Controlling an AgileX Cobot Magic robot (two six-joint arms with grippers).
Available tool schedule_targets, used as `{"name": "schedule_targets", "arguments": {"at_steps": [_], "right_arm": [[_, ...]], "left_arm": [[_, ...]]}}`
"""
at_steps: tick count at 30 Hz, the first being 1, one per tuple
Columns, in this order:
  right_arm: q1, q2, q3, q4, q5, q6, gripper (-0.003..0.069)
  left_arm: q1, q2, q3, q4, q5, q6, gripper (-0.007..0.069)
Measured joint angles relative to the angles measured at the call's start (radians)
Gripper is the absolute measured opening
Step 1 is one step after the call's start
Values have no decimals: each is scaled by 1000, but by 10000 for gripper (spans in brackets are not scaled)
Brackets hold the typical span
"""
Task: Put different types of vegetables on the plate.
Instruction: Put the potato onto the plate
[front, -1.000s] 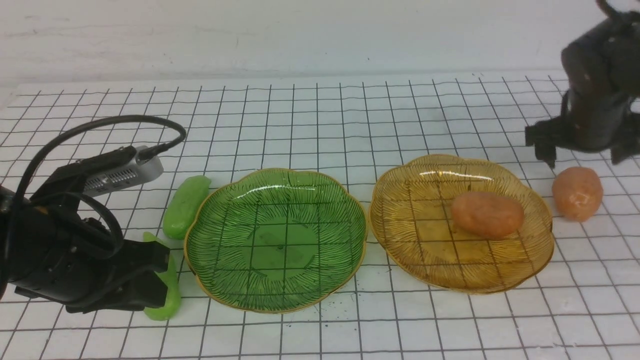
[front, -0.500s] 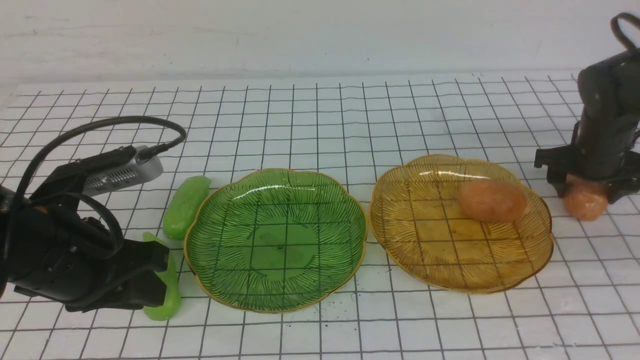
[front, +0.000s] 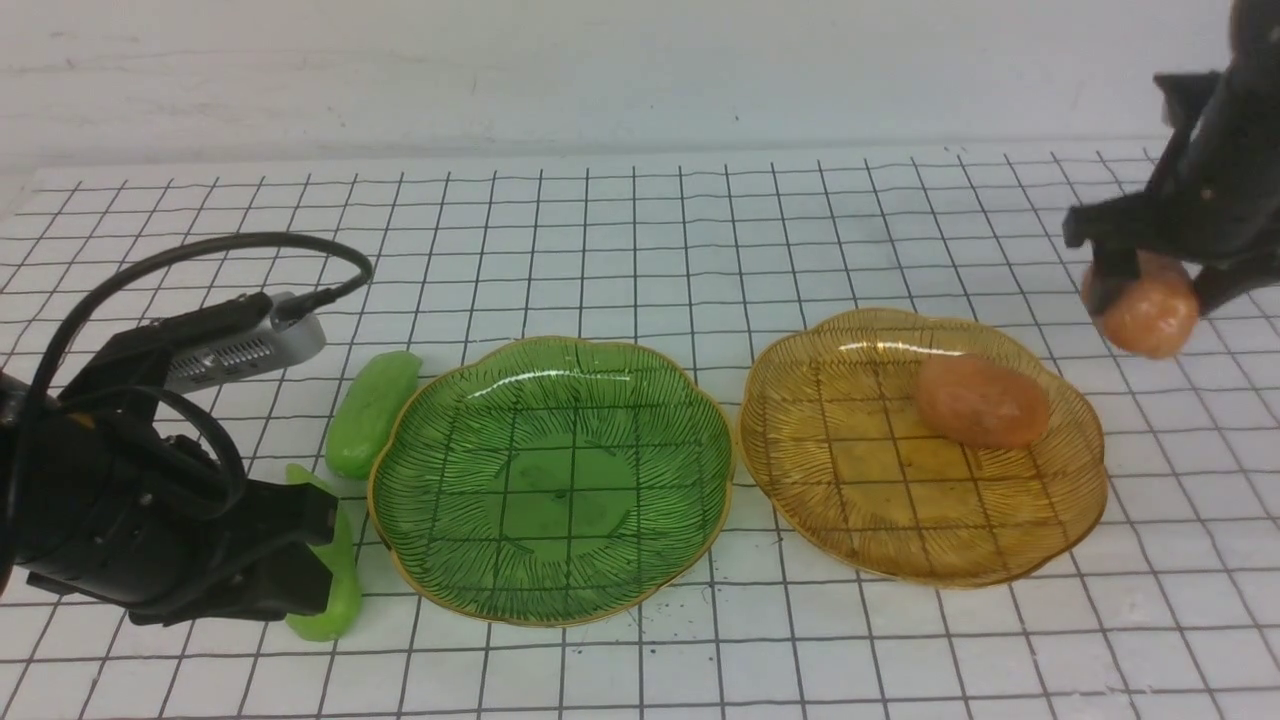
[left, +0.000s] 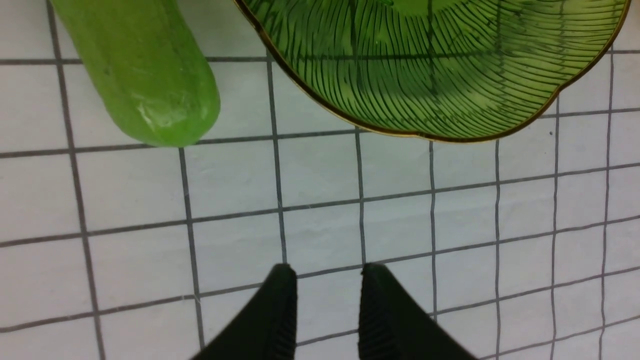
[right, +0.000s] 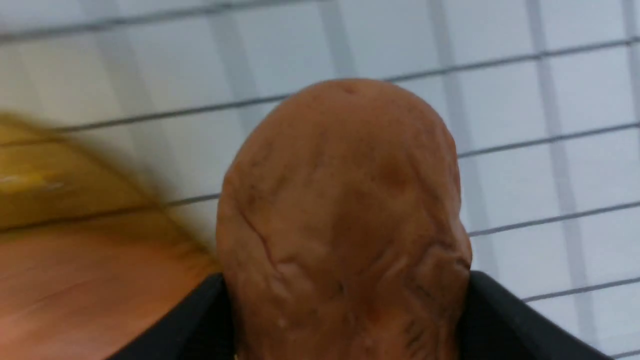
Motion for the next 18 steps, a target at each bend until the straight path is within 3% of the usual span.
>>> {"name": "schedule_targets", "arguments": {"at_steps": [2,6,11,18], "right_arm": [[34,-81,37,116,4,-46,513],[111,-126,107,146,7,-75,513],[262,-85,250,64,8,-114,513],[343,-9,304,-35,3,-66,523]], "left_arm": [[0,0,0,0,0,0,165],[0,0,0,0,0,0,165],[0,0,0,2,-3,0,177],[0,0,0,3,-28,0,248]]}}
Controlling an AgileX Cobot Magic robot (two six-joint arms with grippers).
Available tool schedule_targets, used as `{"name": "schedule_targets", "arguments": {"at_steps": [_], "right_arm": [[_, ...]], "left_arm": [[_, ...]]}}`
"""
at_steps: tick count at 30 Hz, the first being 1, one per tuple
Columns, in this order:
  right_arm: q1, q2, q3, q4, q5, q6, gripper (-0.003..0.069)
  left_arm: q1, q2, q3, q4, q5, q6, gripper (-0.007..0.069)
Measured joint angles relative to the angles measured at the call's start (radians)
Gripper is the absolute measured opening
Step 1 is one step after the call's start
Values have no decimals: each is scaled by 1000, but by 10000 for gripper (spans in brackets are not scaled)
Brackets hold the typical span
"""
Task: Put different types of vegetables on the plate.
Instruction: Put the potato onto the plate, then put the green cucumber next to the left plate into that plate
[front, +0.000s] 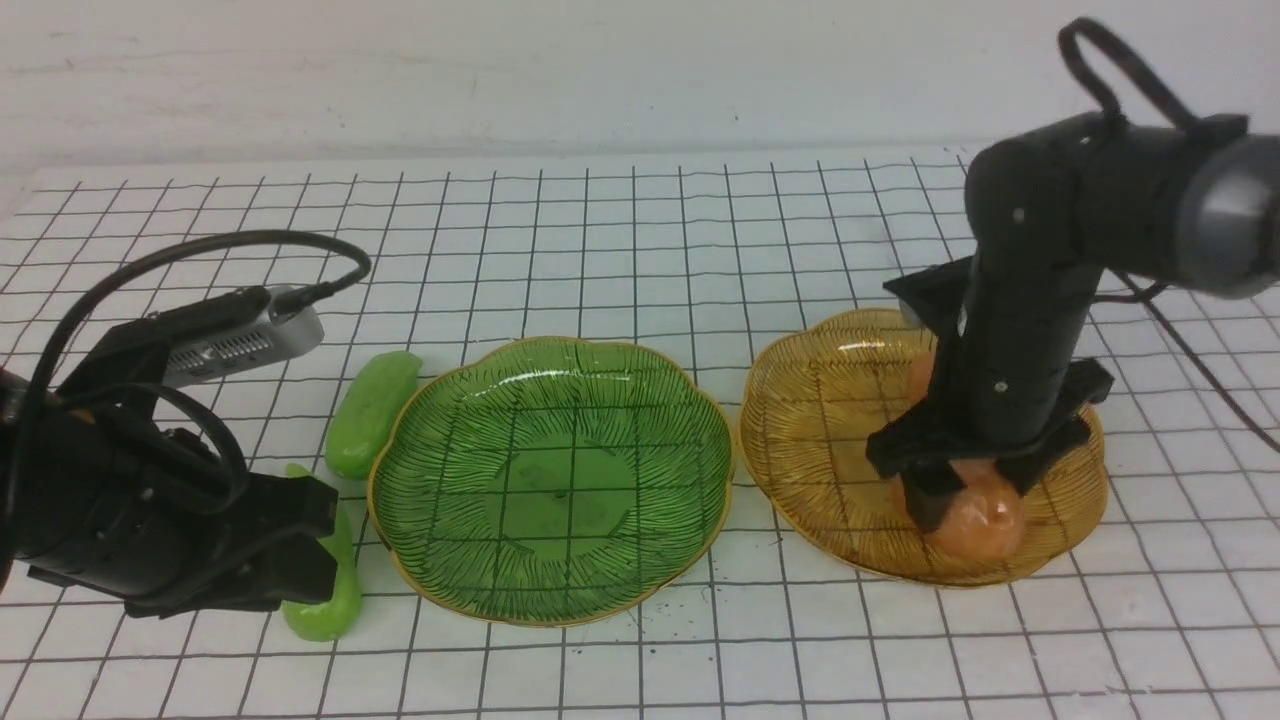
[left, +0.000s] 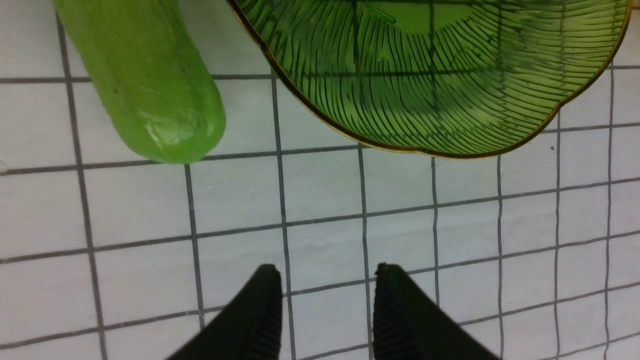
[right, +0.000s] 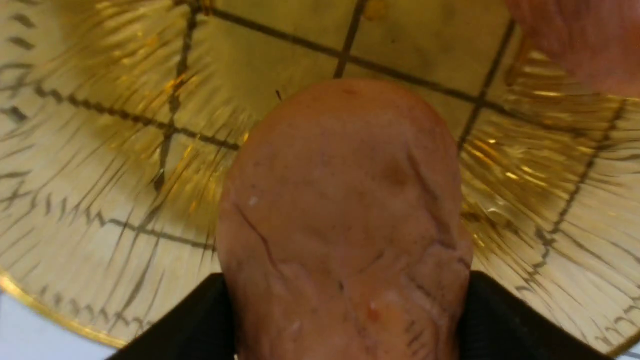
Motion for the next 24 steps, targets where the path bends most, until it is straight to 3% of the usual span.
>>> {"name": "schedule_targets", "arguments": {"at_steps": [5,8,14,24], "right_arm": [[4,-7,0,-11,-5,40,654],[4,-47,0,11,-5,44,684],[4,-231,9,81,-5,46,691],[4,-635,212,142,16,34,657]], "left_arm": [[0,0,0,2,-28,0,318],[0,0,2,24,-50,-2,358],[0,50,2,67,-156,-61,417],[0,297,2,192,-391,-164,417]]}}
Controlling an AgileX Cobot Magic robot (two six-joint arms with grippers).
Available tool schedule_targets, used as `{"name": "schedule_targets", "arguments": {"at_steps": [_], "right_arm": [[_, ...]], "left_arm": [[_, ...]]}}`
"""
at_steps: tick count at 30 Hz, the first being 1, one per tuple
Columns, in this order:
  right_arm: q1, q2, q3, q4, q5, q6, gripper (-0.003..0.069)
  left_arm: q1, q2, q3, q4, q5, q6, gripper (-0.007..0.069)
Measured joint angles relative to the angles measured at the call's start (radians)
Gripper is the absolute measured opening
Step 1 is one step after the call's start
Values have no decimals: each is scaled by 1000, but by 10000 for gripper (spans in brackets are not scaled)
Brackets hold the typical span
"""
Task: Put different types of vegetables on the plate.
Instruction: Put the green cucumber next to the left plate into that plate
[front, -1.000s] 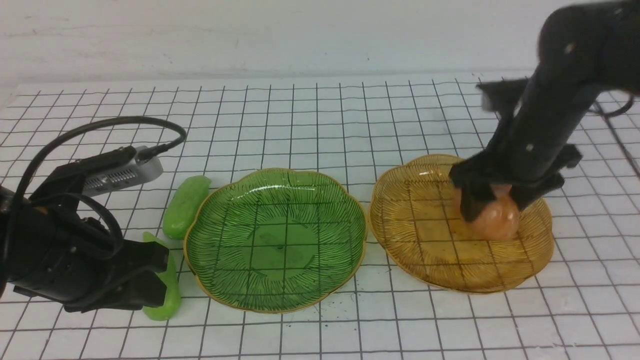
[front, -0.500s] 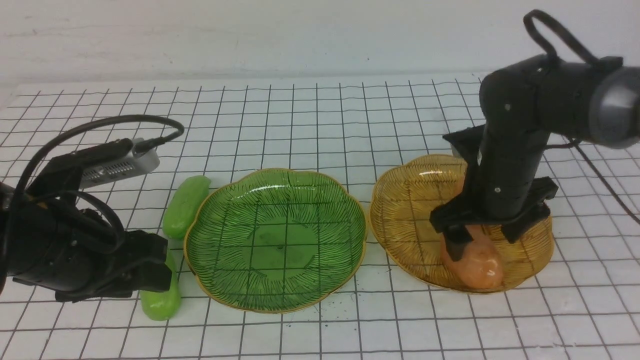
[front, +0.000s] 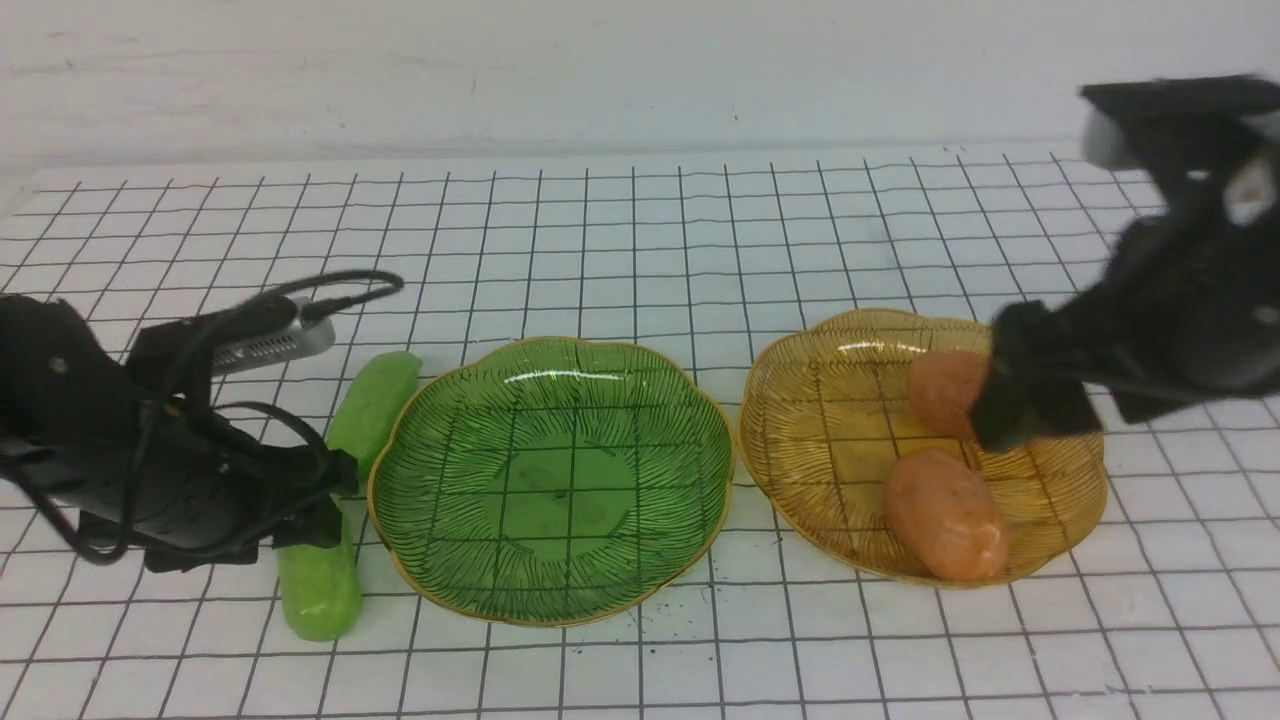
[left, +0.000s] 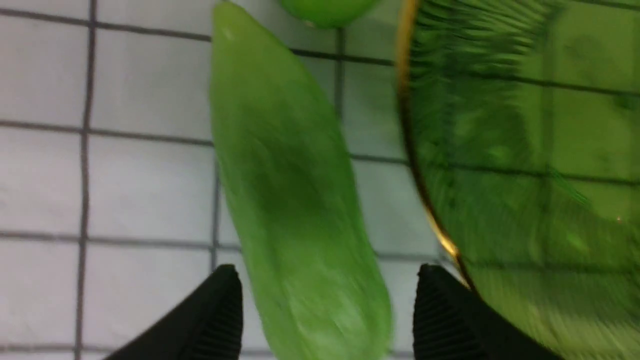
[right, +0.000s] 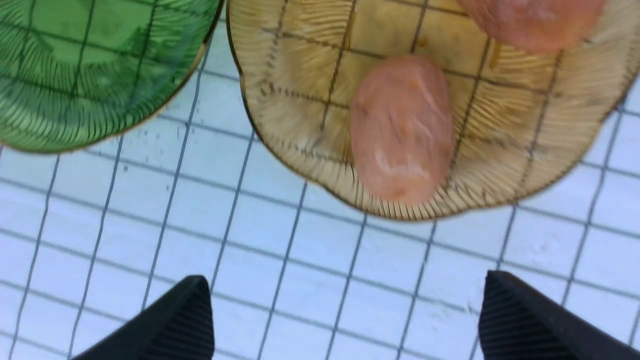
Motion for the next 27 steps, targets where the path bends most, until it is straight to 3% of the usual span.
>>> {"name": "schedule_targets", "arguments": {"at_steps": [8,12,15,21,24,27], "right_arm": [[0,-144,113,0,14,0,601],[0,-144,117,2,14,0,587],[0,-144,117,3,14,0,582],[0,-144,117,5,13,0,582],[0,-144,117,6,13,0,582],[0,-144,117,7,13,0,582]], "left_arm": [[-2,130,-10,21,-90,-26,415],[-2,132,-17,36,-75,-23,379],[6,128,-36,73,-17,-25,379],[38,27,-198,205,272,-53,379],[4,7,-296,172,307,-39,379],[-93,31,-360,66,322,15,379]]}}
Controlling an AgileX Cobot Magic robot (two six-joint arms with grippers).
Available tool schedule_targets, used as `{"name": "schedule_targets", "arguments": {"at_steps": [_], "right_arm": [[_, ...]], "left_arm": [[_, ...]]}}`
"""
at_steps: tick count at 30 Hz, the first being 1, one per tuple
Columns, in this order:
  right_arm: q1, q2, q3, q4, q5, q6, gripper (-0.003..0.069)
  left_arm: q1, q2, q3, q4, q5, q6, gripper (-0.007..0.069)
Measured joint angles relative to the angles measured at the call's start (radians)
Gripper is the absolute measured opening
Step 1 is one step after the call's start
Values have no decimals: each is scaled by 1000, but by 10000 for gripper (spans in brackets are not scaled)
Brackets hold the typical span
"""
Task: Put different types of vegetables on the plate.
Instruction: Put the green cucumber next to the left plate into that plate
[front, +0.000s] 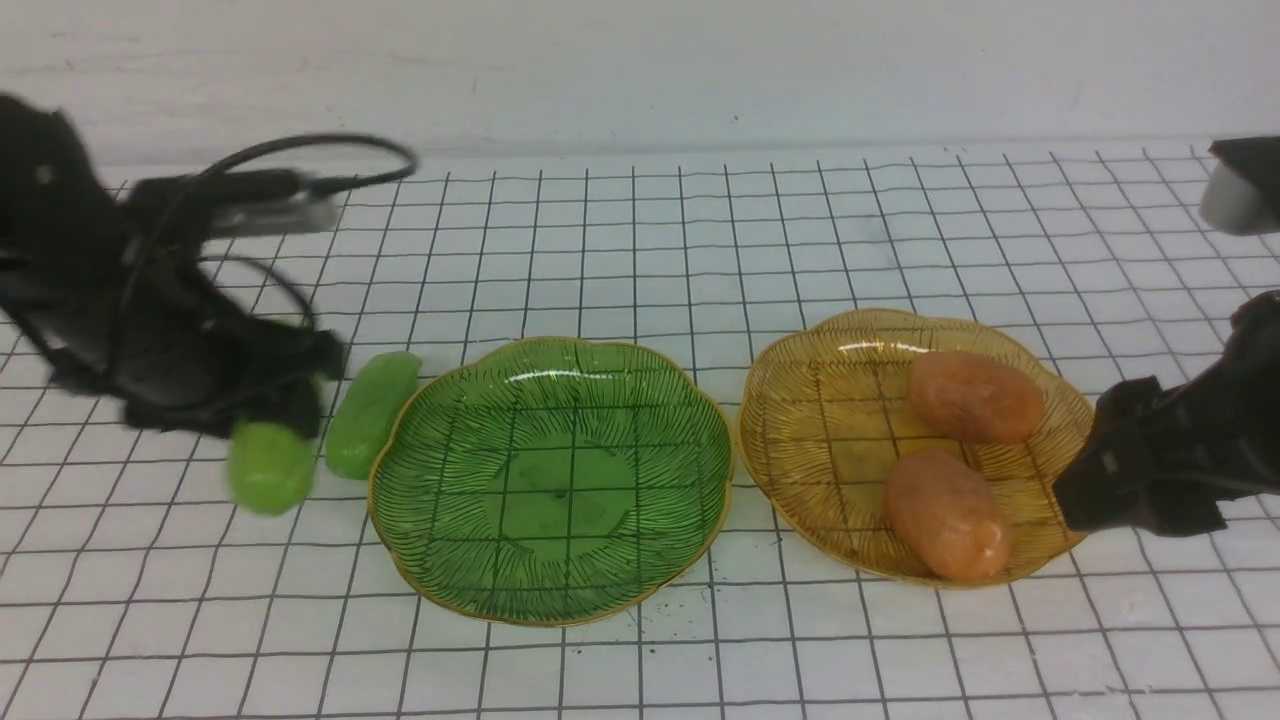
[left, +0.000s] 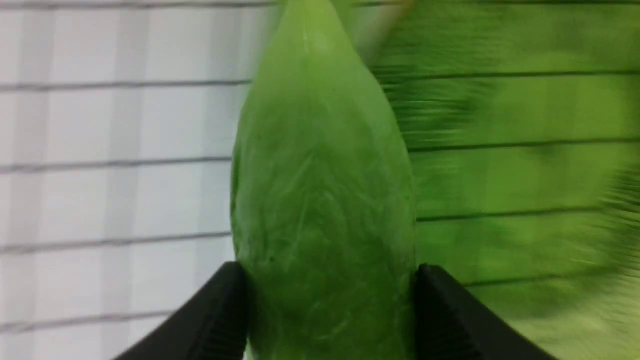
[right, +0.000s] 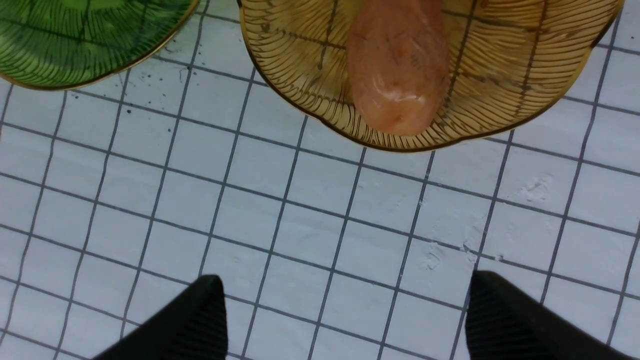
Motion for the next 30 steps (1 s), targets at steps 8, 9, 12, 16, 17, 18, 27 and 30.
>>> {"name": "schedule_targets", "arguments": {"at_steps": [8,9,12,16,17,18,27,30], "right_arm": [[0,0,0,1,0,0,582],[0,0,0,4,0,0,582],[0,0,0,5,0,1,582],[0,0,0,5,0,1,582],[0,0,0,4,0,1,582],[0,0,0,4,0,1,582],[0,0,0,3,0,8,582],[0,0,0,3,0,8,582]], "left_arm": [[-234,193,-110,-121,-38,39,377],[-252,222,-134,-122,-40,27,381],[-273,297,-210,-124,-49,8,444],[-274,352,-282,-108,-47,4,570],[-273,353,-290,-96,-43,4,585],[-272,354,-292,-96,-43,4,588],[-118,358,-440,153,39,-76,585],[-23,384,-443,172,49,-118,563]]}}
